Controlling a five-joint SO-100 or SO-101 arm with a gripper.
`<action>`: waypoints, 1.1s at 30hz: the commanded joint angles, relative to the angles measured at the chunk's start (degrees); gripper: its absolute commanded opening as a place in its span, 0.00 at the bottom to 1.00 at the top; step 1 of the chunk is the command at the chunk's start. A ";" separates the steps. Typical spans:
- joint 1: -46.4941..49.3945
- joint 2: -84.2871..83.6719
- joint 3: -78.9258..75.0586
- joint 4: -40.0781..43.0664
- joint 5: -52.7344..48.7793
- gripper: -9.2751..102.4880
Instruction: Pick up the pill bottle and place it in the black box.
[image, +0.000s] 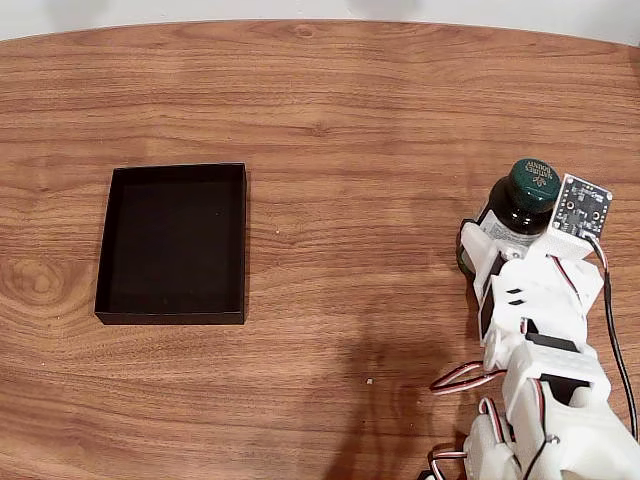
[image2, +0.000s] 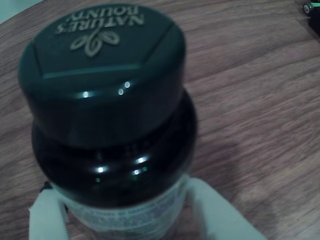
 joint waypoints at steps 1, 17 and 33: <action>-0.26 2.46 -2.02 0.26 0.00 0.27; -2.11 5.19 -1.93 0.26 0.79 0.26; -8.96 14.24 -3.96 -1.14 0.44 0.25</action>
